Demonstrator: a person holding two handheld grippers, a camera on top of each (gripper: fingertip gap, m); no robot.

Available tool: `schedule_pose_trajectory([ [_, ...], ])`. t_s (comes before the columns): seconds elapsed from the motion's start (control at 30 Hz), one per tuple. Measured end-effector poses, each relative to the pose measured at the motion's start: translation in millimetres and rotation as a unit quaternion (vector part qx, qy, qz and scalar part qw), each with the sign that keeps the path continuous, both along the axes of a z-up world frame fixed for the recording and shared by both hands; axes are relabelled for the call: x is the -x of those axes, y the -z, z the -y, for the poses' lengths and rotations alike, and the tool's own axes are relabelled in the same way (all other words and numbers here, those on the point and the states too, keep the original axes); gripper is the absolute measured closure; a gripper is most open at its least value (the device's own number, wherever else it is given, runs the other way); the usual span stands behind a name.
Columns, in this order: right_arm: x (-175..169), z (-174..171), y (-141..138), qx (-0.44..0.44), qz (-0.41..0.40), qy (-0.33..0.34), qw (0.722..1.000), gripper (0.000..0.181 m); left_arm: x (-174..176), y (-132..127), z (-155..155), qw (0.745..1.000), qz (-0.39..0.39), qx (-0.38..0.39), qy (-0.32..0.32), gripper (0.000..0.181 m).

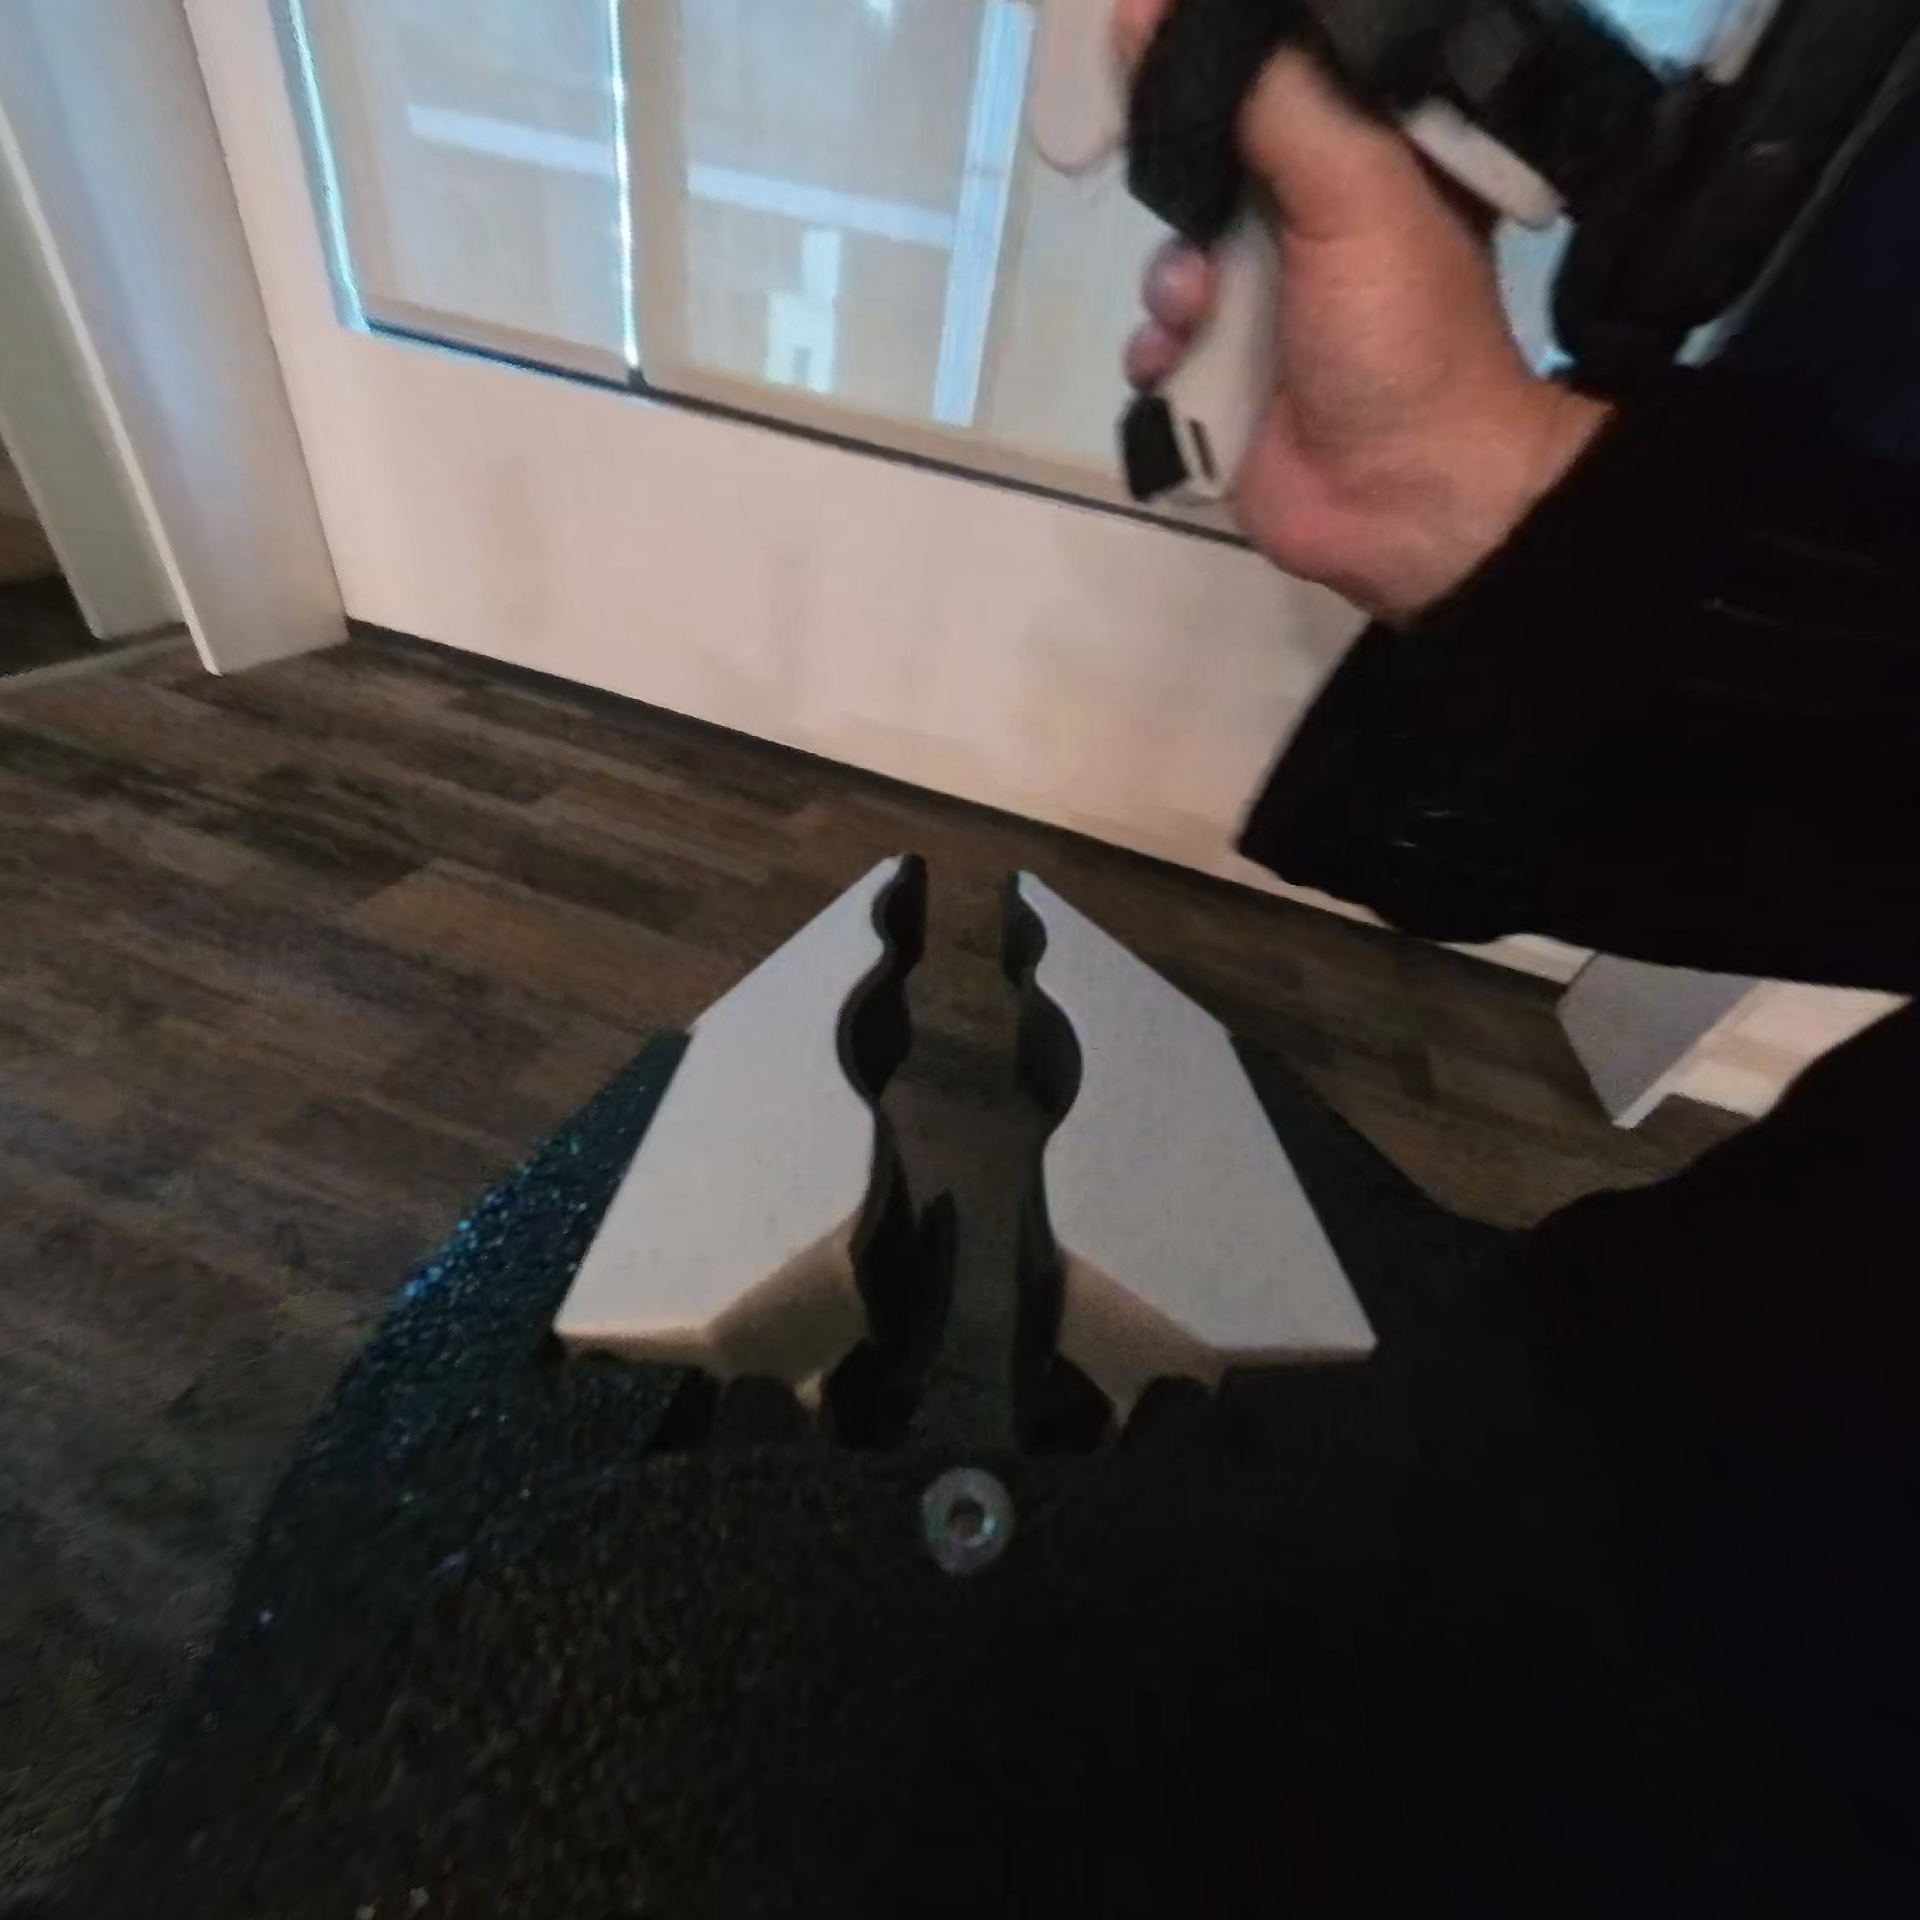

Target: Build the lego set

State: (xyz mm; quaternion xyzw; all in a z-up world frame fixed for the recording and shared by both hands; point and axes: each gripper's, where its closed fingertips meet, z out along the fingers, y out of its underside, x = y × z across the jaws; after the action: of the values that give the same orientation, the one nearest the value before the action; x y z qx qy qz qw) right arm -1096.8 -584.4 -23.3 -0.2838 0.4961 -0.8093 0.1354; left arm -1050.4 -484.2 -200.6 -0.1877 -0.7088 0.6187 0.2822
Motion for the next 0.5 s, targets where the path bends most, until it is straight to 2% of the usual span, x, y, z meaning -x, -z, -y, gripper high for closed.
schedule_pose_trajectory([
  [0.07,-32.6,57.6,-19.5,-0.013,0.019,-0.031,0.999,0.175,4.7,-15.2,45.4,0.999,-0.010,-0.028,0.028,0.167],
  [0.13,-55.1,100.2,-40.3,0.013,0.029,-0.045,0.998,0.175,7.8,-21.1,79.4,0.998,0.010,-0.033,0.054,0.166],
  [0.23,-74.7,144.7,-52.7,0.043,0.044,-0.061,0.996,0.175,-4.5,-21.5,122.1,0.998,0.043,-0.019,0.032,0.167],
  [0.33,-85.0,183.1,-46.0,0.066,0.028,-0.068,0.995,0.175,-29.0,-17.3,157.5,0.995,0.095,-0.005,-0.009,0.172],
  [0.5,-85.8,270.9,-36.0,0.079,0.021,-0.053,0.995,0.174,-94.1,-24.5,232.5,0.977,0.153,0.039,-0.145,0.179],
])
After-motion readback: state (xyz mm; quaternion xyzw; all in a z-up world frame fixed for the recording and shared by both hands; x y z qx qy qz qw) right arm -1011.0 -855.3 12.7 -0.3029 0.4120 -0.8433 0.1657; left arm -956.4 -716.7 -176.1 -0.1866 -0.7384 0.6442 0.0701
